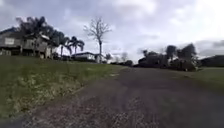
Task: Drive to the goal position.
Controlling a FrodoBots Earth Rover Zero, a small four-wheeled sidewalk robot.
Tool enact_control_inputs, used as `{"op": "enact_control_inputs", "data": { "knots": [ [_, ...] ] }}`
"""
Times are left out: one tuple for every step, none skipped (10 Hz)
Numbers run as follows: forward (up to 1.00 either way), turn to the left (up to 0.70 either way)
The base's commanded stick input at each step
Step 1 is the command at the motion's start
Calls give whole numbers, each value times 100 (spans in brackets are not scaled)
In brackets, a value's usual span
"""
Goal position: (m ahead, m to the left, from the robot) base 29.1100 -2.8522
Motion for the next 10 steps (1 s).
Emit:
{"op": "enact_control_inputs", "data": {
  "knots": [
    [70,-35],
    [70,-35],
    [70,-28],
    [70,-18],
    [70,-9],
    [70,-2],
    [70,0],
    [70,0],
    [70,0],
    [70,0]
  ]
}}
